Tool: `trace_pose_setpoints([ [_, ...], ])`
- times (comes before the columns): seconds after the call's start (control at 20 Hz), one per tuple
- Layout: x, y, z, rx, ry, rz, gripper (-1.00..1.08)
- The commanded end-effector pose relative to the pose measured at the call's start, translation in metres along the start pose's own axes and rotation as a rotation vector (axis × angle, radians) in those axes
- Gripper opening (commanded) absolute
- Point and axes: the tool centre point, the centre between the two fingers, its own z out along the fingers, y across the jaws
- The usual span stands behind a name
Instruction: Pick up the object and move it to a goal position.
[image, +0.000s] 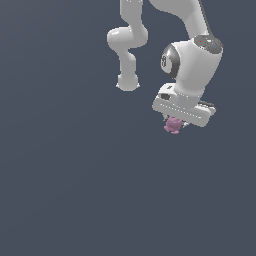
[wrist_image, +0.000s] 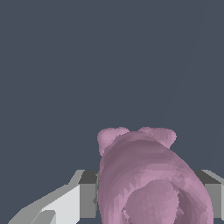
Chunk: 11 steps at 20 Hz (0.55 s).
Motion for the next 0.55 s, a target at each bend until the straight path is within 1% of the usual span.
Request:
trace_pose_setpoints([
  [0.0,-0.005,-0.015,-0.009,-0.001,-0.001,0.002,-1.0],
  [0.25,-0.009,-0.033,-0.02,0.0,-0.001,0.002,-1.0],
  [0.5,-0.01,-0.038,-0.023,0.0,-0.002,0.001,-1.0],
])
